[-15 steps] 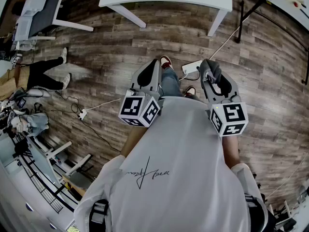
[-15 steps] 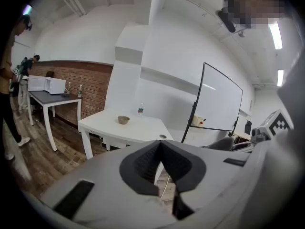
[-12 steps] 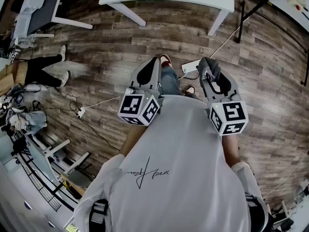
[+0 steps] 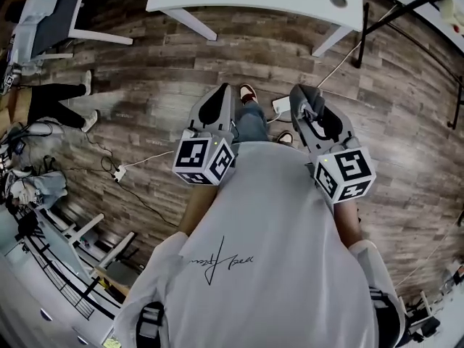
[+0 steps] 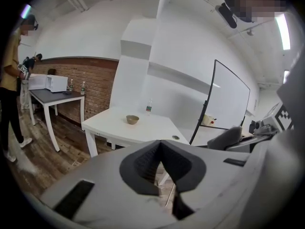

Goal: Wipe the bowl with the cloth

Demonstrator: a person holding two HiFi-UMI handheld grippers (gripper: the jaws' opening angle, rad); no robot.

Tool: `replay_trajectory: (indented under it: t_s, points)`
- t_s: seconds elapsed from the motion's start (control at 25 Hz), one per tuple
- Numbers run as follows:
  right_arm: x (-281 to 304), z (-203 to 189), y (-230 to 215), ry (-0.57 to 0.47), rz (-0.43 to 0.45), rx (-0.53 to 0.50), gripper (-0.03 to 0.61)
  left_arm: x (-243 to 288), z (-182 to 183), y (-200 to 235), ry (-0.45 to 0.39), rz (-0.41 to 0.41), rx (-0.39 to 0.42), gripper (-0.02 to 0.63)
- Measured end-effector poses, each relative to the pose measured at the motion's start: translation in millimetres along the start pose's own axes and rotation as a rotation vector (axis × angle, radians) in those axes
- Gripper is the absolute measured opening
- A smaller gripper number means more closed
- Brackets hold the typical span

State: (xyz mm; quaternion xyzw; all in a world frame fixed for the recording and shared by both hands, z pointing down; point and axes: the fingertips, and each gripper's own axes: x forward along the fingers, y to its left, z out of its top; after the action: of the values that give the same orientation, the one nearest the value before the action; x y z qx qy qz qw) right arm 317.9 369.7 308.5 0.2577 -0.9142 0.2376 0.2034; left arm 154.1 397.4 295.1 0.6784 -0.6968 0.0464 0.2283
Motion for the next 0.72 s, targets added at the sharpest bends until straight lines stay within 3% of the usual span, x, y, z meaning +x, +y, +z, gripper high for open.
replay_trajectory:
  t_s: [0.2, 0.4, 0.56, 0.72]
  points:
    - [36.5, 28.4, 9.0, 0.022, 0.07, 0.045, 0.178, 21.3, 19.3, 43.2, 0.008, 0.0, -0.009, 0.017]
    - [74.0, 74.5, -1.6, -0.051, -0.032, 0.066, 0.179, 47.5, 42.1, 80.4, -0.009, -0.018, 0.004, 0.015]
    - [102.1, 100.5, 8.7, -0.076, -0.028, 0.115, 0.179, 58.1, 70.7, 100.5, -0.045, -0.053, 0.053, 0.015]
    - [130.2, 120.9, 15.0, -0.074, -0.04, 0.117, 0.179, 70.1, 81.4, 125.5, -0.051, -0.069, 0.036, 0.015]
